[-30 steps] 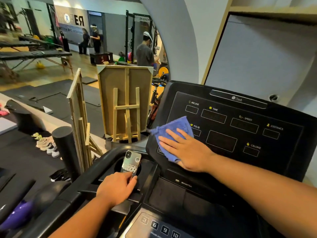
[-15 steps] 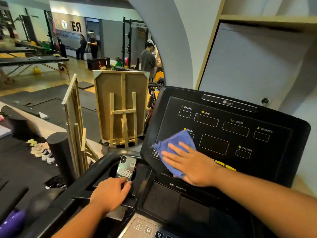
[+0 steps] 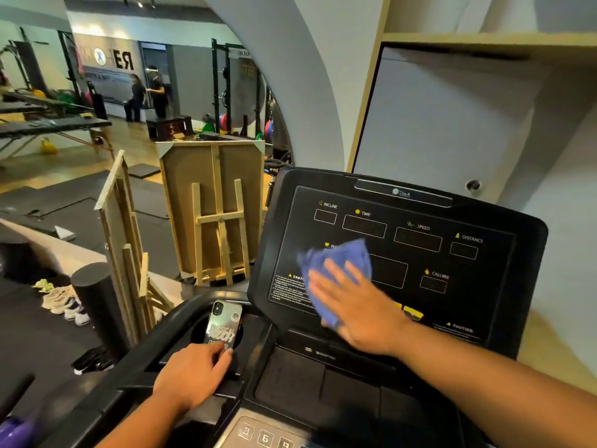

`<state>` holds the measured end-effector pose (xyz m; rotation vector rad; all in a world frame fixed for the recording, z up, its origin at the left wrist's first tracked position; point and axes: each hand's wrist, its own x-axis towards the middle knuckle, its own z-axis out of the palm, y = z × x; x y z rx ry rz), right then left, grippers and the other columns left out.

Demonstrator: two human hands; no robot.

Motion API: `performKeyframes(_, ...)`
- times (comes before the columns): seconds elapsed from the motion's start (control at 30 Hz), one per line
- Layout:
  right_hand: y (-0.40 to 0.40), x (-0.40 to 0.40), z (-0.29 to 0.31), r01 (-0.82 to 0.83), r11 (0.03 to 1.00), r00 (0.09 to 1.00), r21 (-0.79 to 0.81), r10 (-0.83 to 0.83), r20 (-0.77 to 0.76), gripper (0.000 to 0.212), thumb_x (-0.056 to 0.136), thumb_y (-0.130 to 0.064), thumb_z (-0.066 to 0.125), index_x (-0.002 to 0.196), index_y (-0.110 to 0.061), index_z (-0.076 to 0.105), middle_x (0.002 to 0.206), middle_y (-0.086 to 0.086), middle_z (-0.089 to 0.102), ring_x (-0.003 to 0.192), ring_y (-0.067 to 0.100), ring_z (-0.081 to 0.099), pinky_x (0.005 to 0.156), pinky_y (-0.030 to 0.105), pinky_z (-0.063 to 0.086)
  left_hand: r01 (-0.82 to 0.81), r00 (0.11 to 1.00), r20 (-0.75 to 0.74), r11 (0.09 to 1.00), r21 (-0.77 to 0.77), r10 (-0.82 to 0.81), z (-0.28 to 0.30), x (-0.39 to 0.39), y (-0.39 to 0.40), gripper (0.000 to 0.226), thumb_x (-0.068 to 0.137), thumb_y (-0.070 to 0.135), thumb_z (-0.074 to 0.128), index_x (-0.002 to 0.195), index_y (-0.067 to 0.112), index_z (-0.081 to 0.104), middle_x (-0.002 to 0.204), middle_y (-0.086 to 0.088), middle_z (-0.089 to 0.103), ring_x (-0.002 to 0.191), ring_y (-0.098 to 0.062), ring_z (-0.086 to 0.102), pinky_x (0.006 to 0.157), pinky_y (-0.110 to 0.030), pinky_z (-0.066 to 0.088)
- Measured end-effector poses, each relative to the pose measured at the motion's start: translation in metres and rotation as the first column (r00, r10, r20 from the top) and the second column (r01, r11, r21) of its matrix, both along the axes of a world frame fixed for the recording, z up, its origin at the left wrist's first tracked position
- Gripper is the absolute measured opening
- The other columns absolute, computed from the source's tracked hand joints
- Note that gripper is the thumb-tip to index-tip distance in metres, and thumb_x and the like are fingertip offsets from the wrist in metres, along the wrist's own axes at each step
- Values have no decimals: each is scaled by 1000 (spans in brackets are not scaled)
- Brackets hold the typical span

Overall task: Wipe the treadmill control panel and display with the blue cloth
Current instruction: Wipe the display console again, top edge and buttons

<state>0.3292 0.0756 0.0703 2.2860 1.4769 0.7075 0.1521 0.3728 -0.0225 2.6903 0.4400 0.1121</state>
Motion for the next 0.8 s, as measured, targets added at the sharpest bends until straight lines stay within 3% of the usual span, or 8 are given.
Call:
performKeyframes(0.17,-27,7,1,-93,983,996,-160,92,-13,73,93,-41,47,159,-22,22,166,0,22,154,23,12,123,41,-1,-13,1000,-18,1000,-21,12,2,0,-1,41,100,57,38,90,30,68,79,11,72,75,-4,65,73,-29,52)
performKeyframes(0.27,-41,43,61,174,978,984,114,-178,24,72,97,-46,40,160,-23,14,167,1,13,155,25,7,123,49,8,-25,999,-29,999,-26,24,4,0,-1,42,99,58,38,89,30,68,80,10,72,76,-5,66,78,-33,56)
performKeyframes(0.4,-37,48,82,375,826,916,420,-399,-33,69,102,-53,25,160,-18,13,168,4,11,155,29,1,124,52,6,-25,999,-30,999,-29,24,2,-1,-2,39,100,56,40,89,32,68,76,10,71,72,-3,65,72,-29,53)
performKeyframes(0.47,-24,27,45,289,890,948,354,-317,22,73,100,-51,37,160,-15,16,168,7,12,154,34,2,123,54,3,-26,999,-21,999,-23,25,3,-1,-3,37,101,54,41,88,31,67,75,11,71,70,-2,64,65,-25,48)
performKeyframes(0.57,-32,-1,-8,92,993,994,76,-96,52,76,96,-48,48,159,-17,20,167,6,16,154,35,5,123,53,4,-24,999,-29,1000,-16,23,4,0,-4,38,101,55,41,88,32,68,75,11,71,71,-1,64,65,-25,48)
performKeyframes(0.67,-52,7,9,14,998,999,-64,-12,32,71,98,-43,43,160,-23,16,168,0,12,155,27,1,122,49,4,-31,998,-54,999,-29,30,3,-1,-2,38,100,56,41,89,33,69,75,12,72,71,-1,65,70,-27,53)
performKeyframes(0.73,-64,28,39,108,994,991,16,-109,82,72,94,-43,38,160,-25,16,167,1,15,154,26,5,122,49,5,-33,999,-39,999,-24,32,4,-1,-2,39,99,57,40,88,32,69,75,12,72,72,-2,65,74,-30,55)
performKeyframes(0.8,-78,47,74,284,926,951,251,-305,50,70,97,-50,30,160,-24,13,167,3,19,155,27,6,123,49,4,-29,999,-27,999,-15,28,5,-1,-2,40,100,56,39,89,32,69,77,12,72,73,-3,65,74,-30,54)
